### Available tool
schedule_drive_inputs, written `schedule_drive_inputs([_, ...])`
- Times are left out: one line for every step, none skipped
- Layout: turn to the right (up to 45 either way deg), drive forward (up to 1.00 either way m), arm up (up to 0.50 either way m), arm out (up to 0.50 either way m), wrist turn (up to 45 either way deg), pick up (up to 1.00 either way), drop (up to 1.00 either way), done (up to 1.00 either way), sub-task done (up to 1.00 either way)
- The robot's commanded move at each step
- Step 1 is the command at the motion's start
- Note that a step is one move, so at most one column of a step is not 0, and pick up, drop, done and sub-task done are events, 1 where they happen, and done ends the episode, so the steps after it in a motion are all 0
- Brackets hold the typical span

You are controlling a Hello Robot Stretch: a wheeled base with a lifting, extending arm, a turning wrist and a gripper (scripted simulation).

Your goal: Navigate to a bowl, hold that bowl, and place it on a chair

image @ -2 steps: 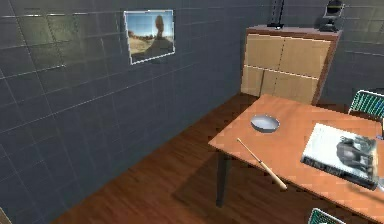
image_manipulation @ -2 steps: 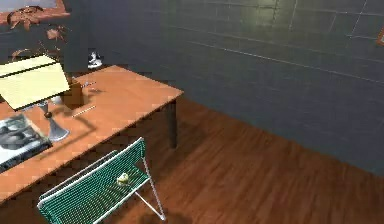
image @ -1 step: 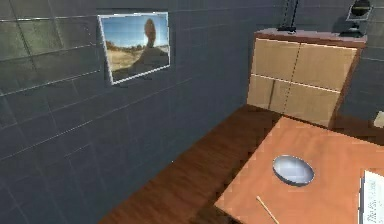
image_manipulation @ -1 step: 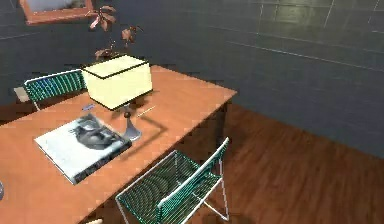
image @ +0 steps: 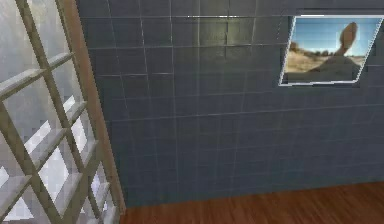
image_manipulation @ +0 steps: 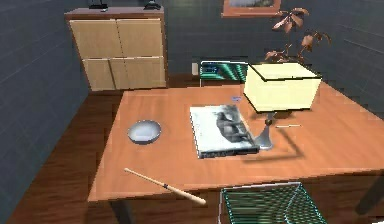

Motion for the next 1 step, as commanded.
schedule_drive_inputs([-12.0,0.00,0.00,0.00,0.0,0.00,0.00,0.00,0.00])
